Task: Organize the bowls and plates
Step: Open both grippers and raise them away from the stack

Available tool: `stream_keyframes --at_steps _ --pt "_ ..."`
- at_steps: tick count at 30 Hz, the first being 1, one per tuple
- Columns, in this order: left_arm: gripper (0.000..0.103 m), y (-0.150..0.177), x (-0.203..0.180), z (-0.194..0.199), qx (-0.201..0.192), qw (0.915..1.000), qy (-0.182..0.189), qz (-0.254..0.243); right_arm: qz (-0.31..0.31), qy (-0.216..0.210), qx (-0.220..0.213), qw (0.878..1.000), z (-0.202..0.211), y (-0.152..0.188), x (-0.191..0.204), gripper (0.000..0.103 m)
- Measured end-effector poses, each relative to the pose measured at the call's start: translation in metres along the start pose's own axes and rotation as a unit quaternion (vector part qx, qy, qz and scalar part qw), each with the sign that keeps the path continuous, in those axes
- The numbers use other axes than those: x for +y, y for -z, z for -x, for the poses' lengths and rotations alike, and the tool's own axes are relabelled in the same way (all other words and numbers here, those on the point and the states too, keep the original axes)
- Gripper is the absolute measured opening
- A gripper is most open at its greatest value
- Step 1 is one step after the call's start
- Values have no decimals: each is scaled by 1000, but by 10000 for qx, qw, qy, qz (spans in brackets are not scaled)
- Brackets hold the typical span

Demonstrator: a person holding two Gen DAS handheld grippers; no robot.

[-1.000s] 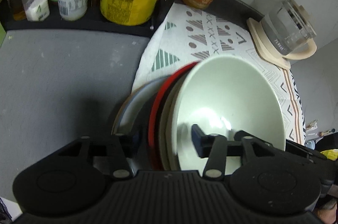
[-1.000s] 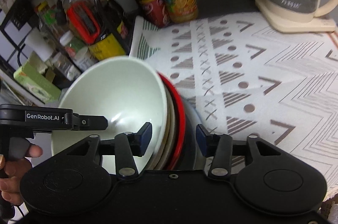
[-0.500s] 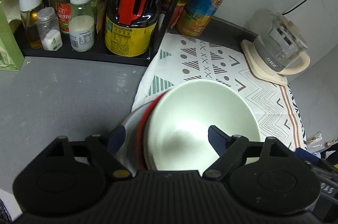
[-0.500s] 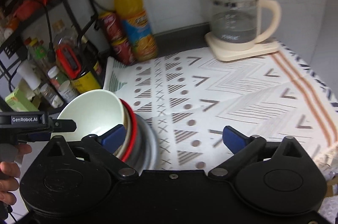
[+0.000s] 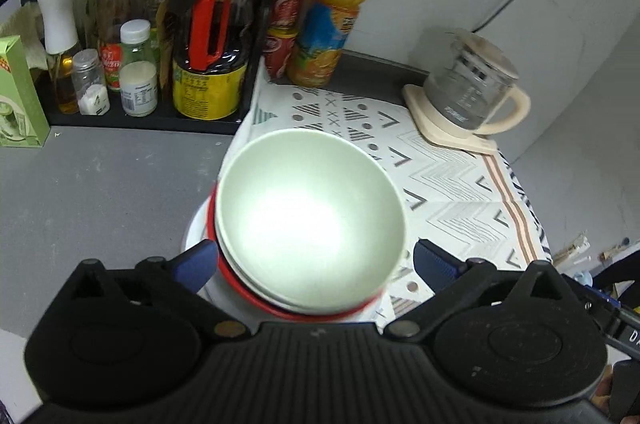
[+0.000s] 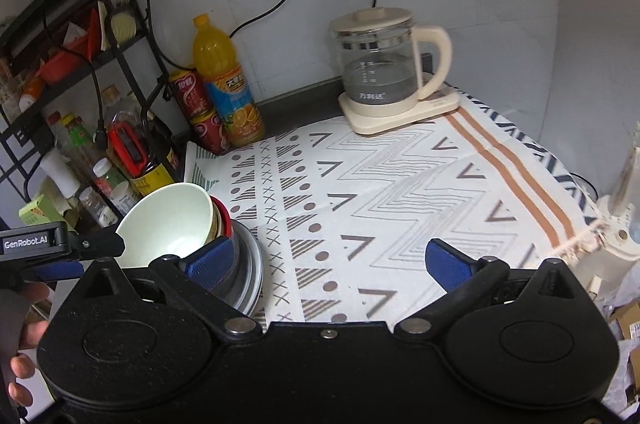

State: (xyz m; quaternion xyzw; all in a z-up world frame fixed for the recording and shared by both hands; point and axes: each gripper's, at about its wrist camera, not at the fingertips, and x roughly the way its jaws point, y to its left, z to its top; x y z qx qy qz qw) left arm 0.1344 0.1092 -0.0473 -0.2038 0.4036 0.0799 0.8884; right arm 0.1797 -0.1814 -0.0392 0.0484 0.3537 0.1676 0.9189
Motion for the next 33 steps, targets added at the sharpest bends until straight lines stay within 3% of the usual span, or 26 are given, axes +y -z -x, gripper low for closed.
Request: stream_keyframes --at_steps 6,19,33 --pt "103 19 -18 23 -142 9995 215 -193 -53 37 -198 9998 28 13 -5 103" --pt "103 59 -37 57 -194 9984 293 -447 -108 150 -401 9990 73 44 -8 103" --pt "103 101 -46 91 -291 9962 299 -771 -51 177 -352 9992 105 79 -14 103"
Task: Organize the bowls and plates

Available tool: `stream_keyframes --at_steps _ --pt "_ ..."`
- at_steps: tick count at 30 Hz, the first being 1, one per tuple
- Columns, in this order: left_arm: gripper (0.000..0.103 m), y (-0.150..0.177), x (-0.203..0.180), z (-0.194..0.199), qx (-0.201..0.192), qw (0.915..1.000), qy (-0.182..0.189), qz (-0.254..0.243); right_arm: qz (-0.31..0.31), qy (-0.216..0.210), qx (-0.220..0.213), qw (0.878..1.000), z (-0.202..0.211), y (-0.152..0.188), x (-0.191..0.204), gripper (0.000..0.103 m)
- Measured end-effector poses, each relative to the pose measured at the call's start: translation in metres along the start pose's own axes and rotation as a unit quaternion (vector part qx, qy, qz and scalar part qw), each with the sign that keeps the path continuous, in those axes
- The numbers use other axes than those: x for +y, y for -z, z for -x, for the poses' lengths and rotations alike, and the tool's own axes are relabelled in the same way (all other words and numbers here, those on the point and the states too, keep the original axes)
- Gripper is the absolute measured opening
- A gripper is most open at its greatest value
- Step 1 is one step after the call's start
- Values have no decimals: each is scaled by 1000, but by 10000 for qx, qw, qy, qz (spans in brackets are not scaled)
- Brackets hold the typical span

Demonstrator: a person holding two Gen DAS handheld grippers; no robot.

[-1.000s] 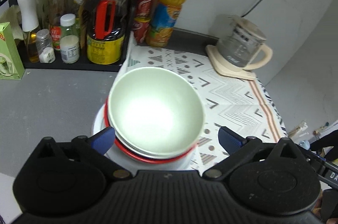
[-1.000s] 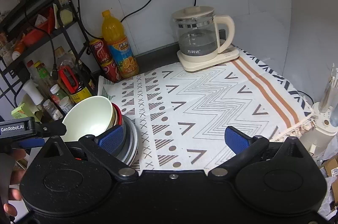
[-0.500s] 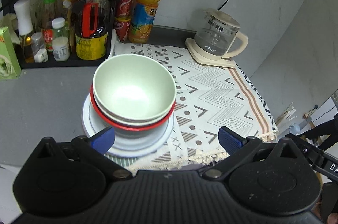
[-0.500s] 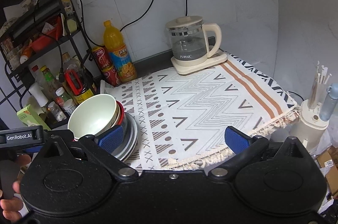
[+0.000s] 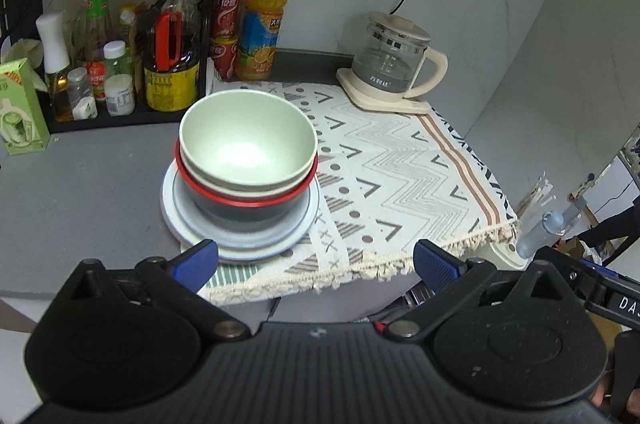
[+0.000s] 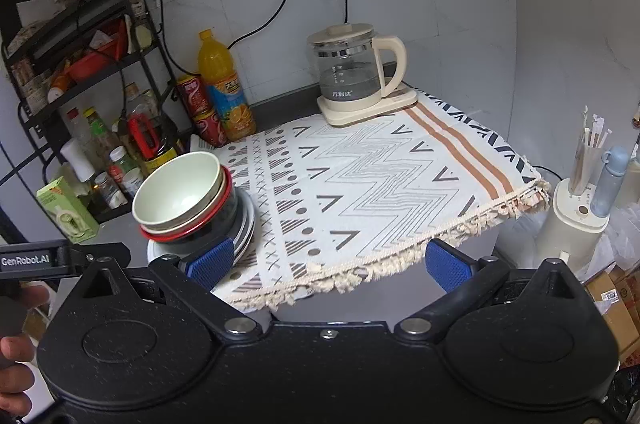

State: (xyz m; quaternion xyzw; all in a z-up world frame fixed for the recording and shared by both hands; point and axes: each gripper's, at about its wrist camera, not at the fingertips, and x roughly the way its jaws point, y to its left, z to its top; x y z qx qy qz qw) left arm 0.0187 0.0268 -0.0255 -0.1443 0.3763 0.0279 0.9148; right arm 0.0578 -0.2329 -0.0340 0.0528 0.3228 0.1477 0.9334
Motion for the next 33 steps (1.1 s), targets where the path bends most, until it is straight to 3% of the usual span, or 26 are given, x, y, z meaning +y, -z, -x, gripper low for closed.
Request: stream_keyframes --at_steps 17,33 --pt "103 34 4 34 52 9996 -201 -188 387 -225 108 9989 28 27 22 103" --pt "103 39 7 46 39 9993 -283 -229 571 -298 32 9979 31 21 30 103"
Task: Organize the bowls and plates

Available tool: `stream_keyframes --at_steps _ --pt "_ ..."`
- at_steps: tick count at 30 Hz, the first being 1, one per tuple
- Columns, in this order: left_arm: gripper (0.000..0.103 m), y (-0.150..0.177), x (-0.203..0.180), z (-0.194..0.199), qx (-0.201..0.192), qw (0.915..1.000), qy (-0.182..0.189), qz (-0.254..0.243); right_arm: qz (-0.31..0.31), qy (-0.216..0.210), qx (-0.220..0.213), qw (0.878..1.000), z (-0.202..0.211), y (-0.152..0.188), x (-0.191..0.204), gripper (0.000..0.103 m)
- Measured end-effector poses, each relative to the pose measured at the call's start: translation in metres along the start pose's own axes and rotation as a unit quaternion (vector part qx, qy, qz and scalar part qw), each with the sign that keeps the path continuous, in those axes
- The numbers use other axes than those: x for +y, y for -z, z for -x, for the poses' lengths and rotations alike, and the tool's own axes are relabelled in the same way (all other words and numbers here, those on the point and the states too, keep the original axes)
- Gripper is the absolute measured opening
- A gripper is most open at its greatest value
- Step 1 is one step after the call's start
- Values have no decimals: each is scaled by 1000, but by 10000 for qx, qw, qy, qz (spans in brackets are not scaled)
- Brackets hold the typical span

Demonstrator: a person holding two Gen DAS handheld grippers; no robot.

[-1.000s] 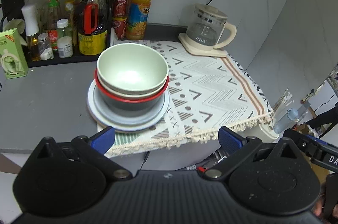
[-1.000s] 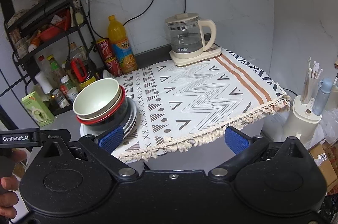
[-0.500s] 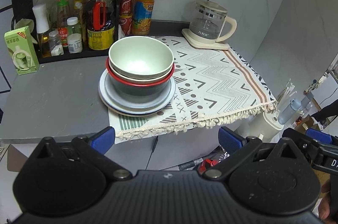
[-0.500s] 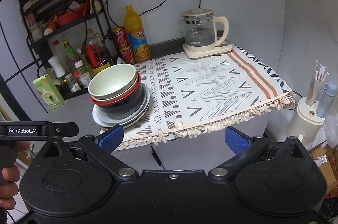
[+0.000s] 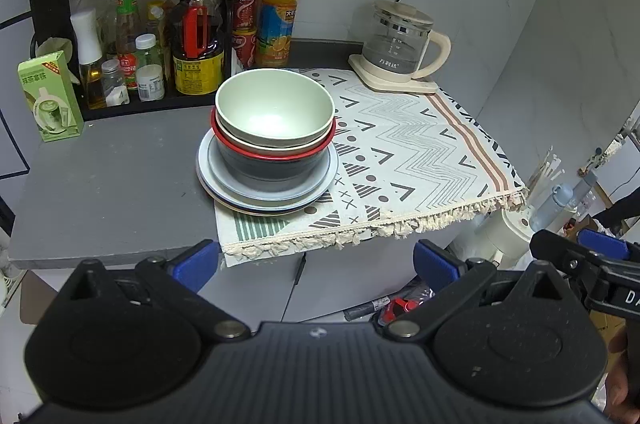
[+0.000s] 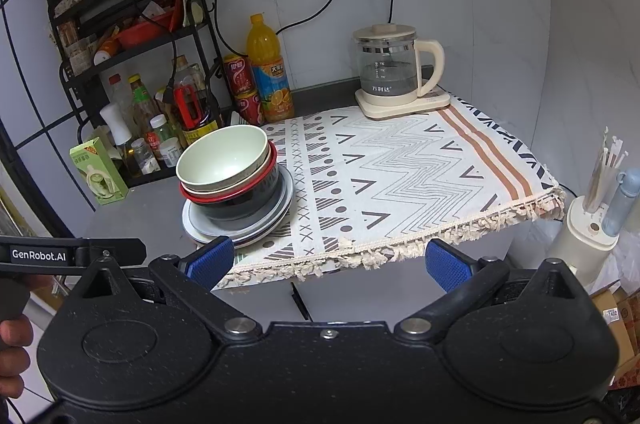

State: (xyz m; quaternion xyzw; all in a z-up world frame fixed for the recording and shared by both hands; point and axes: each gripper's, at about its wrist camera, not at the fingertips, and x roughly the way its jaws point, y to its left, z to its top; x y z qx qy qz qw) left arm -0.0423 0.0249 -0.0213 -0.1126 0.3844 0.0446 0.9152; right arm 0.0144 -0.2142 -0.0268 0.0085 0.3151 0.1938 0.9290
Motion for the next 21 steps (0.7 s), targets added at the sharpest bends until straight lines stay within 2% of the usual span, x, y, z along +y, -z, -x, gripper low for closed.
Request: stream_keyframes --at_steps 21 --pt "103 0 5 4 1 10000 -76 12 46 -174 119 9998 -2 -2 3 103"
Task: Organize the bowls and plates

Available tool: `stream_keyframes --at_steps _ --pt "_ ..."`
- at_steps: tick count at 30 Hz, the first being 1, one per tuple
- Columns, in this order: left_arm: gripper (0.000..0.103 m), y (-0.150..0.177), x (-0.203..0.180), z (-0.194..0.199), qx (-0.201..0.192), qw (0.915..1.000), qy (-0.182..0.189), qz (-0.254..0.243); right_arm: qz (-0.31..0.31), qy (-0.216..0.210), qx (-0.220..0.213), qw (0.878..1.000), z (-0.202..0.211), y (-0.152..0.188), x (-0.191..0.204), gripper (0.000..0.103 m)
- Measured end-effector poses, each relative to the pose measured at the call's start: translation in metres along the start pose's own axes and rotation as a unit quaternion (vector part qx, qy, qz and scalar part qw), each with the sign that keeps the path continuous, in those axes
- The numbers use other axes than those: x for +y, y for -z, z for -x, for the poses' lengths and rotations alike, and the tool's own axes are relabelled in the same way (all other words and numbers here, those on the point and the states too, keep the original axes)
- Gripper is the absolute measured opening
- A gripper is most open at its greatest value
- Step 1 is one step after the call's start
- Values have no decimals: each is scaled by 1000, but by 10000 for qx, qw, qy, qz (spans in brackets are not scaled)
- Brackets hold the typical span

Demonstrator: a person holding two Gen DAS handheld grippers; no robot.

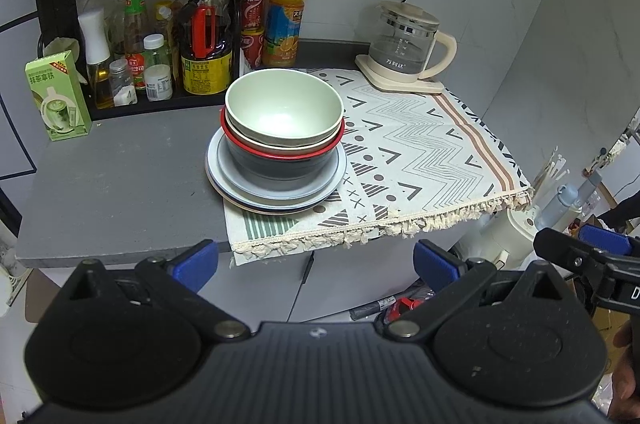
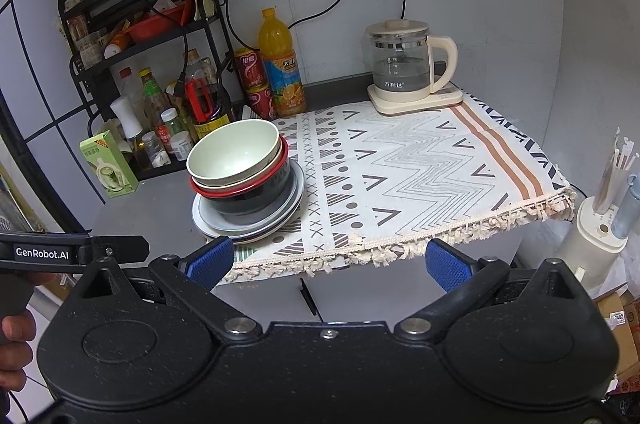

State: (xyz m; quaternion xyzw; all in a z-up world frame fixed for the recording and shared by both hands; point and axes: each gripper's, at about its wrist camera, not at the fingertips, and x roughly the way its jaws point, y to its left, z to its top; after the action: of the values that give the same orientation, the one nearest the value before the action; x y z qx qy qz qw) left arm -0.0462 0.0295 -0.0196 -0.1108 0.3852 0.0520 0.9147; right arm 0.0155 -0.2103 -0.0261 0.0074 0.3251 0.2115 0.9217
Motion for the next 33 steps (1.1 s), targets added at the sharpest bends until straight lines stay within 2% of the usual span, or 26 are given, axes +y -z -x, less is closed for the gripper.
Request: stream_keyframes --at_steps 33 --pt "103 -3 -5 -2 44 10000 -24 -68 -54 -7 12 10000 -5 -3 -15 103"
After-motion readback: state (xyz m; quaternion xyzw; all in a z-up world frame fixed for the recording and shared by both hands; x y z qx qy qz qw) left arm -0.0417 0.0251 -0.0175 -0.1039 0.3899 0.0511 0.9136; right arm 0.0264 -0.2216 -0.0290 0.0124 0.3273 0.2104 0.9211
